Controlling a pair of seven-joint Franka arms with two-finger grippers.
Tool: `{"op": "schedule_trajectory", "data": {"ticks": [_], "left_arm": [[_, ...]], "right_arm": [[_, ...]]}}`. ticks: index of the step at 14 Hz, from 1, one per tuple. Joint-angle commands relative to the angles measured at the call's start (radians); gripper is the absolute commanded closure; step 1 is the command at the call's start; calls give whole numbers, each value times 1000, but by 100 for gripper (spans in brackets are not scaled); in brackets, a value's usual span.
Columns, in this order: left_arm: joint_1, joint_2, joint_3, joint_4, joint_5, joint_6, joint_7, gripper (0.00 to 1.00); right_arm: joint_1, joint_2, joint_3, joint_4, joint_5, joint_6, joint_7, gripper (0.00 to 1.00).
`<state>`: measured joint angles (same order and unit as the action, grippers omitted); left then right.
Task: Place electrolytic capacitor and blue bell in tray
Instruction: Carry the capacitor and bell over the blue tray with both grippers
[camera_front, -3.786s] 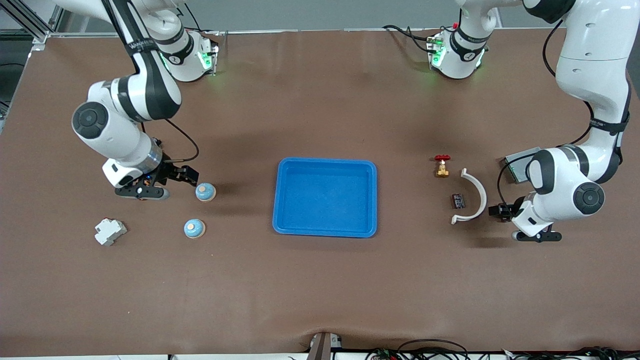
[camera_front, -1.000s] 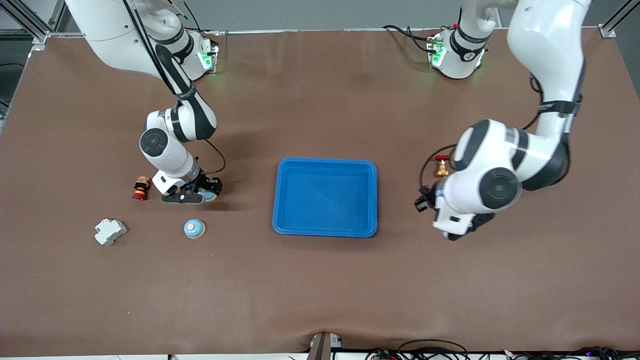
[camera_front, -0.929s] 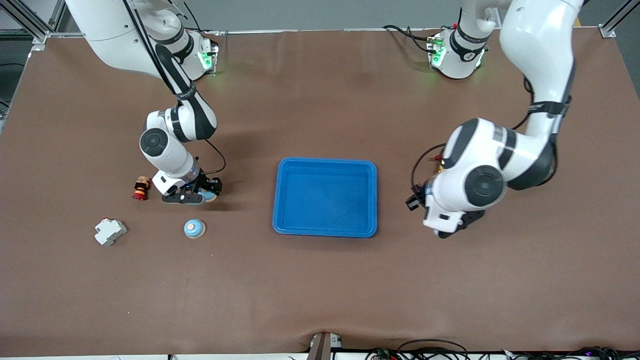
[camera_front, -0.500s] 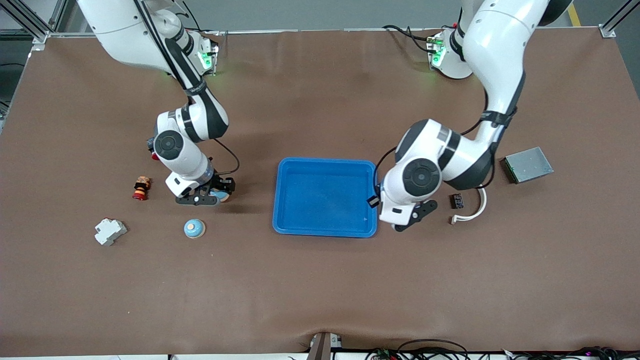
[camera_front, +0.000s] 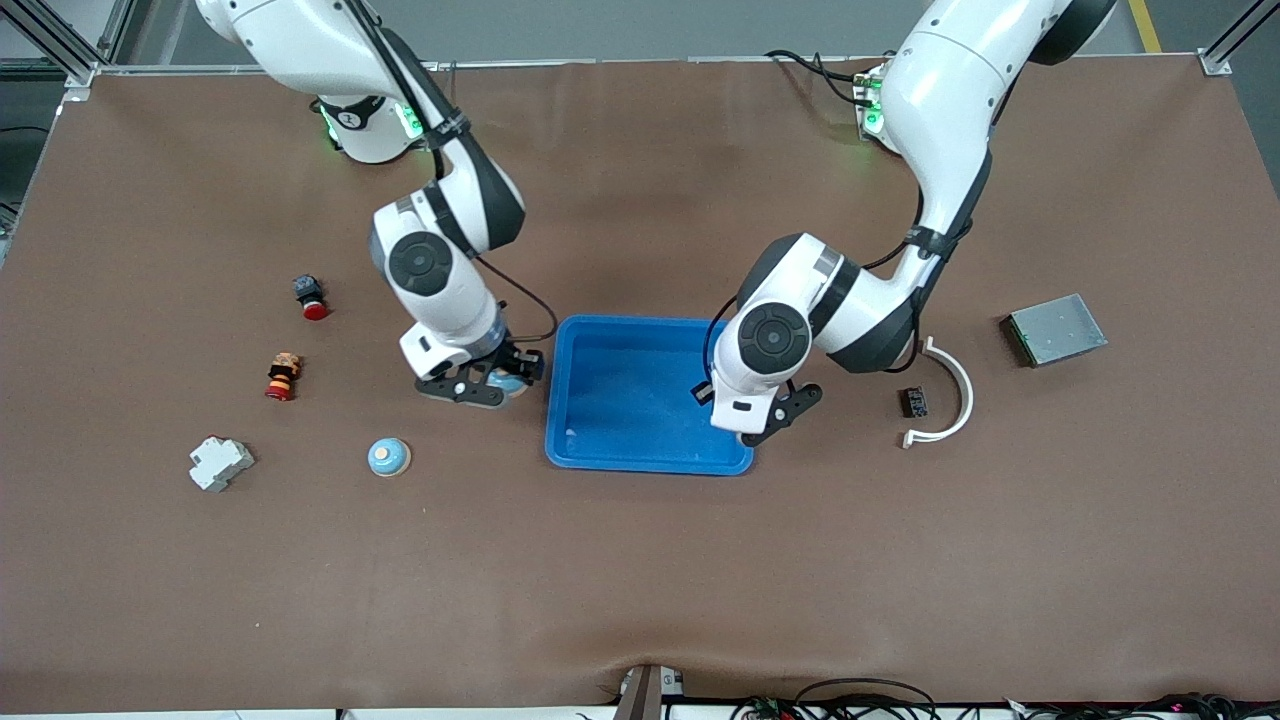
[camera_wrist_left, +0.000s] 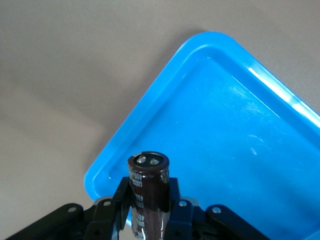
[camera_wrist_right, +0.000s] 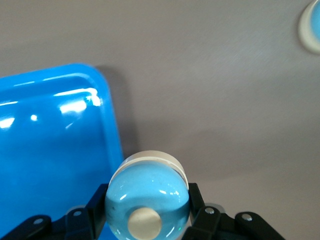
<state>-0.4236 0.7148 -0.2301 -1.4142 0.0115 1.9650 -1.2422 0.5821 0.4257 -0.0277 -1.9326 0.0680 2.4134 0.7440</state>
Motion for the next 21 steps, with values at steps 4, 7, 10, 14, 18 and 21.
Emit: {"op": "schedule_trajectory", "data": {"ticks": [4, 7, 10, 14, 18, 21], "left_arm": [[-18, 54, 8, 12, 21, 71, -95, 100], [-23, 78, 8, 8, 22, 69, -102, 100], [-24, 106, 8, 6, 24, 74, -102, 100], [-34, 132, 11, 6, 25, 95, -108, 100], [-35, 146, 12, 6, 27, 101, -108, 100], [-35, 146, 12, 6, 38, 104, -105, 79]], "right_arm": [[103, 91, -9, 47, 16, 65, 190, 100], [133, 131, -9, 92, 16, 67, 256, 100], [162, 195, -9, 170, 16, 56, 320, 100], [183, 242, -9, 205, 16, 62, 365, 100], [193, 260, -9, 208, 18, 62, 367, 100], [200, 275, -9, 211, 19, 67, 370, 100]]}}
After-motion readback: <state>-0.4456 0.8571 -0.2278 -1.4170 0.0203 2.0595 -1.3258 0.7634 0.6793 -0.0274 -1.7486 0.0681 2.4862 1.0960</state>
